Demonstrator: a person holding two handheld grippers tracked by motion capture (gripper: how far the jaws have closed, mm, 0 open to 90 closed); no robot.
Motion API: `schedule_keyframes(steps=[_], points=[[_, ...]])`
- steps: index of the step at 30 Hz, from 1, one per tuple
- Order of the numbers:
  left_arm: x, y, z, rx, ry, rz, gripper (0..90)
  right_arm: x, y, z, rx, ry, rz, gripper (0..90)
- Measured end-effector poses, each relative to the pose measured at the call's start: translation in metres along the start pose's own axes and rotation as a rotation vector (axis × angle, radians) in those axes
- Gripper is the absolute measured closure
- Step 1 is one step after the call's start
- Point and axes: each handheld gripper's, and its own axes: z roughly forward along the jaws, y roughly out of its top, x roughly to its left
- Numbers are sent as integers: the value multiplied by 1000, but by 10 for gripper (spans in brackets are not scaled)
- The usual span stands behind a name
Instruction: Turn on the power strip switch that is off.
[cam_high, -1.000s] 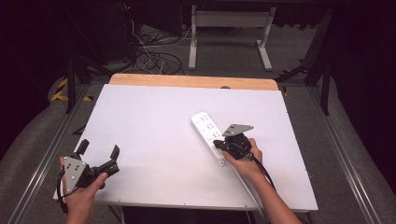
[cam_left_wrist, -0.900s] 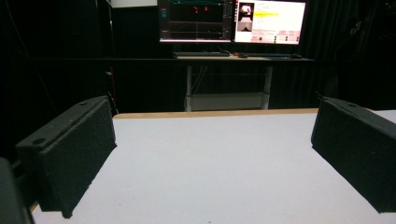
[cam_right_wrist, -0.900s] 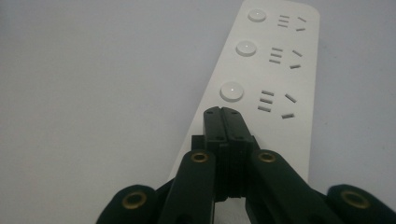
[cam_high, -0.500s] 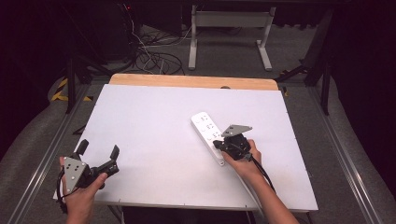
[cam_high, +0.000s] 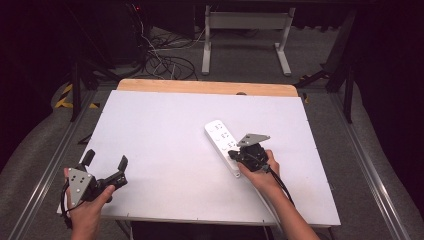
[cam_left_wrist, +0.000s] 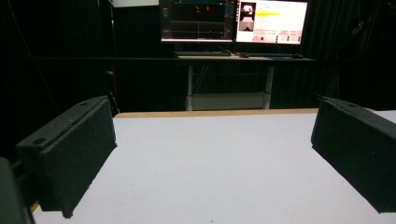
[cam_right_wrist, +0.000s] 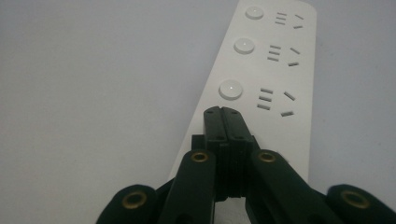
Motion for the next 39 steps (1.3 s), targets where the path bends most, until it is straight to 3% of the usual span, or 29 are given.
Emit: schedule_keyframes(steps=[9, 18, 20, 25, 39], points=[[0, 0, 0, 2, 3, -1, 4, 0, -1, 0, 2, -3, 17, 900], [1, 0, -1, 0, 6, 4, 5, 4, 0, 1, 12, -28, 3, 900], [1, 0, -1, 0, 7, 6, 5, 4, 0, 1, 19, -14, 8, 900], [1, 0, -2, -1, 7, 3, 6, 13, 2, 2, 29, -83, -53, 900], [1, 0, -2, 0, 4, 9, 6, 13, 2, 2, 30, -79, -43, 900]])
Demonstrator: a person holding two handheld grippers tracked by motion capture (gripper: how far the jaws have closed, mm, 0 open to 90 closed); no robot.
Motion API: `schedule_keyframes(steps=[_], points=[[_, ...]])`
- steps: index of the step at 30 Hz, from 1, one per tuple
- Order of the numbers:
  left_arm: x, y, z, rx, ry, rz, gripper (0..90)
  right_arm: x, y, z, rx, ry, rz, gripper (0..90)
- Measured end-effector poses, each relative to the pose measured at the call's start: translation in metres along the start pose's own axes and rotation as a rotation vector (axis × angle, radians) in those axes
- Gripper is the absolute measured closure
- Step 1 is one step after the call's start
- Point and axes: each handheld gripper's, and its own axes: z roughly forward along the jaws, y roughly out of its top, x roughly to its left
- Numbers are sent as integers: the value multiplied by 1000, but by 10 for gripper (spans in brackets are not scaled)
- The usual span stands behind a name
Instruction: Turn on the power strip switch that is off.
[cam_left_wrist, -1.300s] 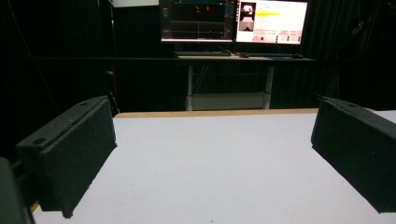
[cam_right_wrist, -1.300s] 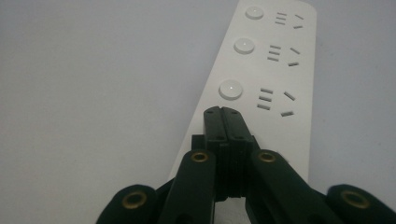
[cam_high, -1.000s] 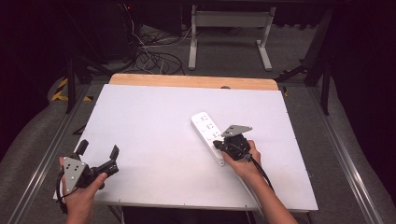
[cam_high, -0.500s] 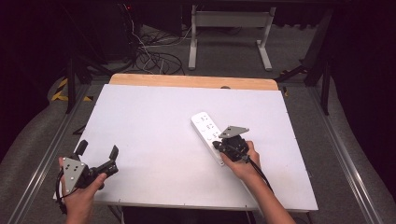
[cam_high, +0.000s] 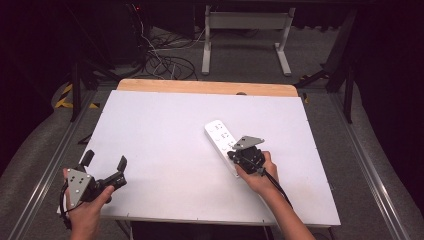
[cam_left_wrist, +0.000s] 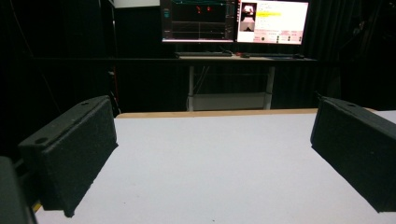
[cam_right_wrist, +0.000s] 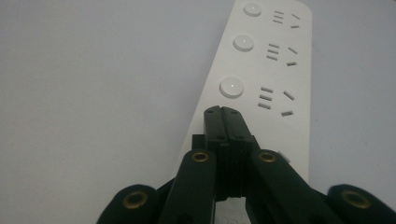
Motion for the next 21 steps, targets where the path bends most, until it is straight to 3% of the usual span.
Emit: schedule_keyframes(steps=[11, 13, 16, 21], points=[[-1, 0, 3, -3, -9, -9, 7, 0, -2, 0, -16, -1, 4, 900], [-2, 0, 5, -2, -15, -8, 8, -2, -4, -3, -22, 3, 27, 900], [-4, 0, 6, -2, -19, -7, 8, 2, -6, -3, -37, -27, 3, 900], [-3, 0, 8, -1, -21, -5, 9, 1, -8, -5, -67, -25, -1, 900]])
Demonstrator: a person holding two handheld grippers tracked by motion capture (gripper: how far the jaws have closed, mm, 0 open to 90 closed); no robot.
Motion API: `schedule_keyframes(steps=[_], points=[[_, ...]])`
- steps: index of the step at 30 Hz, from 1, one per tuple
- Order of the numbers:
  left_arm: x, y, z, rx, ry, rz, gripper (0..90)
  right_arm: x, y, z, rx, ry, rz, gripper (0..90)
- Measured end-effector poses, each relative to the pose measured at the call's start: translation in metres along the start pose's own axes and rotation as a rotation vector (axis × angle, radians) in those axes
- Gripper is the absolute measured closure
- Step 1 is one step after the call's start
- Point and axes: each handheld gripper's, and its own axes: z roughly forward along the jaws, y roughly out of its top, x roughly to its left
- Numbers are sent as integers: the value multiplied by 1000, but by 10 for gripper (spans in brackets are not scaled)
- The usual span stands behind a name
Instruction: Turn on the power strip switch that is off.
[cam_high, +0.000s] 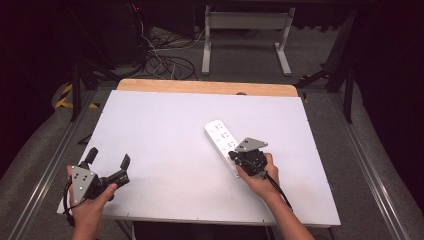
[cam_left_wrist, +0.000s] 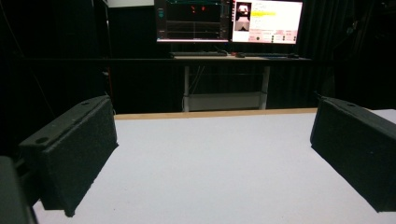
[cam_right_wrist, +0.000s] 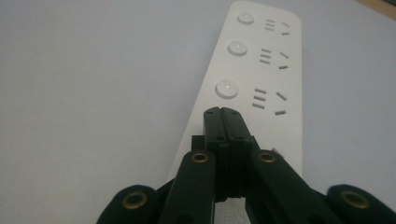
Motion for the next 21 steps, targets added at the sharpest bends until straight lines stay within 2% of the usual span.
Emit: schedule_keyframes(steps=[1, 5, 7, 10, 16, 21], points=[[1, 0, 1, 2, 0, 0, 9, -1, -1, -2, -31, 7, -5, 900], [0, -1, 1, 2, -2, -1, 8, 0, 0, -3, -55, 33, -9, 900], [0, -1, 1, 4, -4, 0, 8, 0, 1, -5, -59, 30, -13, 900], [-1, 0, 1, 3, -7, 4, 9, -1, 2, -9, -92, 22, -5, 900], [-1, -1, 3, 5, -7, 0, 9, -10, 3, -29, -232, 12, 58, 900], [-3, -1, 7, 7, -19, 0, 9, -14, 1, -44, -319, -21, 71, 900]])
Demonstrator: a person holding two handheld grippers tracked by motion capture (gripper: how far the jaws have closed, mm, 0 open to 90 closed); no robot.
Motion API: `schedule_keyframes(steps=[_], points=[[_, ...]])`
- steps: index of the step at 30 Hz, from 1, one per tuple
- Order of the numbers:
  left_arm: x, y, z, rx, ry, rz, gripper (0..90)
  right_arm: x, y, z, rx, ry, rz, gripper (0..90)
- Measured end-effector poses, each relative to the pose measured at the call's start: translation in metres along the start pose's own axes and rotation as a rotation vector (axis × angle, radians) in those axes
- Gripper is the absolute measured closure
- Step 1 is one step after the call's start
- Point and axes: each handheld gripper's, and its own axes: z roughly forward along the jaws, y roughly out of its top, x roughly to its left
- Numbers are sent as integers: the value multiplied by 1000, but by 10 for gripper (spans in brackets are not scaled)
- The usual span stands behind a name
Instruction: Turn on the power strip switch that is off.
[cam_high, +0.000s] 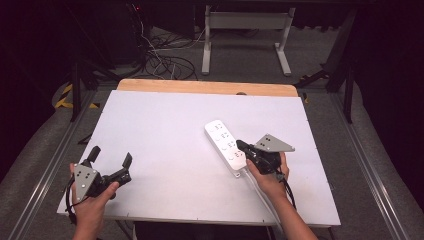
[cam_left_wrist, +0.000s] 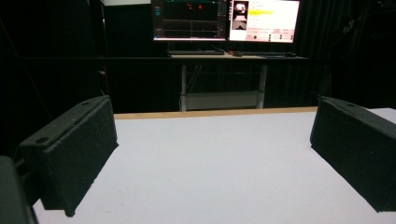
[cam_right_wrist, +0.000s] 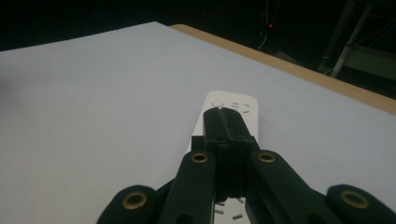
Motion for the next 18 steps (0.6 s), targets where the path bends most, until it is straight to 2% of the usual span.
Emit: schedule_keyframes(steps=[9, 13, 18], points=[[-3, 0, 7, -2, -20, -3, 9, -9, 0, -18, -77, -35, 44, 900], [-6, 1, 13, -4, -39, -2, 10, -13, -2, -31, -113, -67, 48, 900], [-10, 1, 20, -4, -58, -5, 10, -18, -5, -46, -154, -120, 79, 900]])
